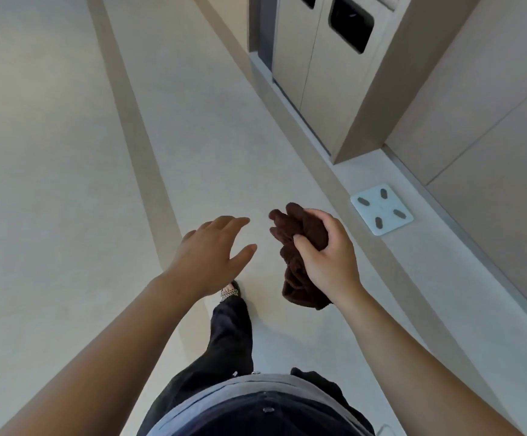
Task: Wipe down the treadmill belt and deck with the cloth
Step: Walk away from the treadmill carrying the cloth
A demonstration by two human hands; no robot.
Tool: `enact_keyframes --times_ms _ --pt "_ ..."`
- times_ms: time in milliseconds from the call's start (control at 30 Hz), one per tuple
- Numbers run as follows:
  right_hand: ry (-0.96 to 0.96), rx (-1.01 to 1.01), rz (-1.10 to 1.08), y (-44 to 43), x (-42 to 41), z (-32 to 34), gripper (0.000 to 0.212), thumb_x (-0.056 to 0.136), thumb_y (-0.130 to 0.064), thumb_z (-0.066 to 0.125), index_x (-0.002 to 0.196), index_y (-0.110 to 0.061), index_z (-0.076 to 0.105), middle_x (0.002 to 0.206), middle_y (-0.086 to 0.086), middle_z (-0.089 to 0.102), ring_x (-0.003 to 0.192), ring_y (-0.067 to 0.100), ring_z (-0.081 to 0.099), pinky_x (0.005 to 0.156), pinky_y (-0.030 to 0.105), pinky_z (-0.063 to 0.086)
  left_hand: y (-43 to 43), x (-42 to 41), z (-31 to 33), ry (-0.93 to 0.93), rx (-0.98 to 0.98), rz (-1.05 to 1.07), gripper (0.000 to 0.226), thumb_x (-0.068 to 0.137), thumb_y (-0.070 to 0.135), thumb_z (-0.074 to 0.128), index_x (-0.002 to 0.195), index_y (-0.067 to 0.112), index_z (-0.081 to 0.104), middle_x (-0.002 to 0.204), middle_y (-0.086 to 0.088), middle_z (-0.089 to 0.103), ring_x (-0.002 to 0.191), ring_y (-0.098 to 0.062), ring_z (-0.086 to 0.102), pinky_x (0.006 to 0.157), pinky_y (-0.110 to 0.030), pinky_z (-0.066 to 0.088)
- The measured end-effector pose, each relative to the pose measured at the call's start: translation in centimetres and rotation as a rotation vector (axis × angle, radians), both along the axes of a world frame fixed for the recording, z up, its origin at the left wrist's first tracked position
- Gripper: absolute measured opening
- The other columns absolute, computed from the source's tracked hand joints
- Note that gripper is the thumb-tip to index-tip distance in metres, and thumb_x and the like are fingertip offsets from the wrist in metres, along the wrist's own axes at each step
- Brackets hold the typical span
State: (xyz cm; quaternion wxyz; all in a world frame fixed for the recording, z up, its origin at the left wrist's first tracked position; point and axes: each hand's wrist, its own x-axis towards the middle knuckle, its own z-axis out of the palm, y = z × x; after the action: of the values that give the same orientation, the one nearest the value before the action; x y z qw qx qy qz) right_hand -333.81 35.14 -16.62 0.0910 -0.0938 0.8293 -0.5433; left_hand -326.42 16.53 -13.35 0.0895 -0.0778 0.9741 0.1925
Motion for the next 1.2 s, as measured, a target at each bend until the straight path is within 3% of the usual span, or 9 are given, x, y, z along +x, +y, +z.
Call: enact_keyframes --times_ms 167,300,533,1000,1200 --pt "-0.001 -0.02 -0.064 -7.4 -13.3 0.3 0.037 0.082 -0.02 0.063 0.117 -0.031 0.057 0.117 -0.012 0.059 0.114 0.012 0.054 0.098 0.04 0.046 -8.2 -13.9 0.8 0.02 -0.04 -0.053 0.054 0.093 0.052 0.035 0.143 0.031 0.029 0.145 0.007 0.039 0.121 -0.017 0.048 0.103 -0.038 0.035" --pt "-0.003 -0.034 -0.103 -11.7 -22.6 0.6 0.036 0.083 -0.019 0.063 0.117 -0.031 0.057 0.116 -0.015 0.057 0.114 0.01 0.054 0.099 0.04 0.045 -13.1 -24.0 1.2 0.0 -0.067 -0.096 0.055 0.093 0.053 0.033 0.143 0.031 0.028 0.146 0.007 0.039 0.129 -0.017 0.041 0.105 -0.039 0.034" --pt "-0.028 -0.041 -0.243 -14.8 -39.0 -0.5 0.036 0.082 -0.021 0.063 0.115 -0.037 0.056 0.116 -0.019 0.056 0.111 0.008 0.056 0.097 0.039 0.048 -16.5 -43.3 0.4 0.004 -0.064 -0.279 0.054 0.093 0.053 0.034 0.142 0.031 0.03 0.144 0.008 0.041 0.125 -0.016 0.046 0.101 -0.037 0.036" --pt "-0.035 -0.053 -0.144 -23.3 -75.3 1.1 0.036 0.08 -0.023 0.061 0.114 -0.035 0.057 0.118 -0.011 0.06 0.109 0.014 0.06 0.093 0.042 0.05 -25.1 -77.8 1.2 0.009 -0.053 -0.165 0.054 0.093 0.052 0.034 0.143 0.03 0.03 0.146 0.007 0.039 0.128 -0.017 0.043 0.103 -0.037 0.034" --pt "0.037 -0.051 -0.282 -26.9 -88.1 0.3 0.037 0.077 -0.03 0.06 0.113 -0.035 0.057 0.115 -0.012 0.061 0.108 0.01 0.06 0.093 0.039 0.05 -28.3 -93.7 1.2 0.047 -0.058 -0.307 0.054 0.093 0.052 0.035 0.143 0.029 0.03 0.145 0.005 0.039 0.124 -0.018 0.046 0.103 -0.039 0.035"
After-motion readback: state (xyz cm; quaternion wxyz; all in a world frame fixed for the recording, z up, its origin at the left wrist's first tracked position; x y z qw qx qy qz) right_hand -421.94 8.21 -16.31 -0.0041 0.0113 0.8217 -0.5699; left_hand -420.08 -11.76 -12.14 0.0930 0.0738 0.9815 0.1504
